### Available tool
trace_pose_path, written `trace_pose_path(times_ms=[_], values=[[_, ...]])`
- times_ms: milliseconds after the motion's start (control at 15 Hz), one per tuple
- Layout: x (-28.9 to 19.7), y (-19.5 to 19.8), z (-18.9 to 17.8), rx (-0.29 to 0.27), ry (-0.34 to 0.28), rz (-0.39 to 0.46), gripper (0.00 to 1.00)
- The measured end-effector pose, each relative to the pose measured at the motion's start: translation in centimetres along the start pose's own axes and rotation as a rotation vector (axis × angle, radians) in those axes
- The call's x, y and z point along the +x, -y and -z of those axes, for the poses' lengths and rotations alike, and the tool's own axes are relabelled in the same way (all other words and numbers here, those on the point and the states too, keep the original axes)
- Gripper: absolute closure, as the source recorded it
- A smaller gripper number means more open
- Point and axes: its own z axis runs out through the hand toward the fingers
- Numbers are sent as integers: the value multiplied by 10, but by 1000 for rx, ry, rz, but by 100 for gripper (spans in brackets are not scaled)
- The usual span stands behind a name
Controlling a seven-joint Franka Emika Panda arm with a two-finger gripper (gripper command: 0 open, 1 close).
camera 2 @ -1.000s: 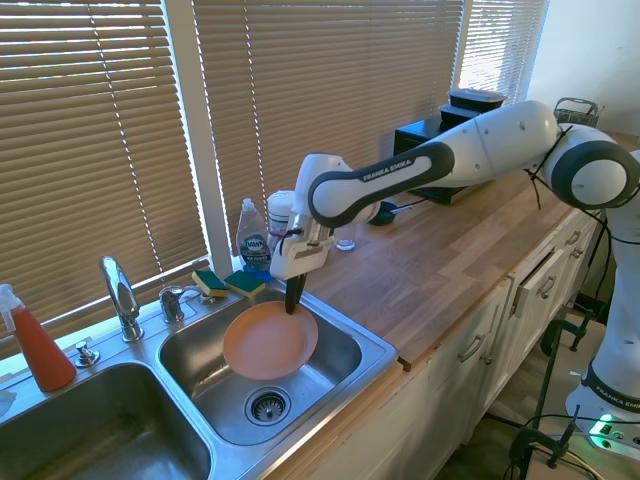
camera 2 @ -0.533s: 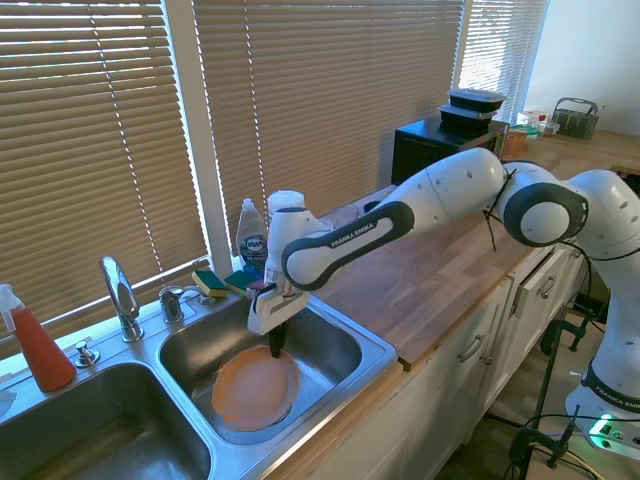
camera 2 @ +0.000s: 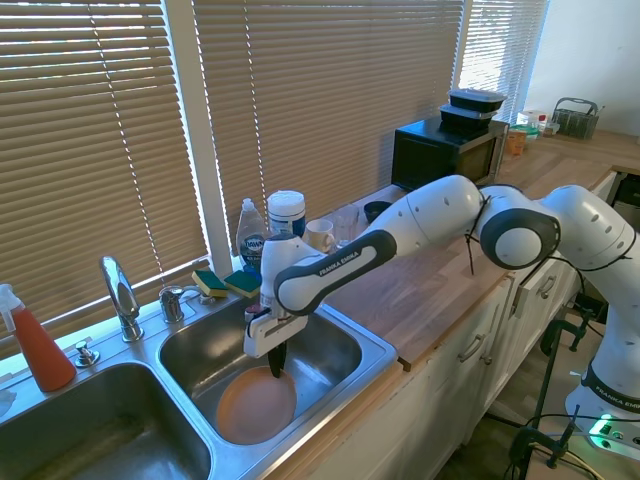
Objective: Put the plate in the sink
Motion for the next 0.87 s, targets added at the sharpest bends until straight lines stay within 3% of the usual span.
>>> trace_pose_path(times_ms=[533, 867], values=[[1, 8, 6, 6, -1, -10, 0], [-22, 14, 71, 30, -12, 1, 0]])
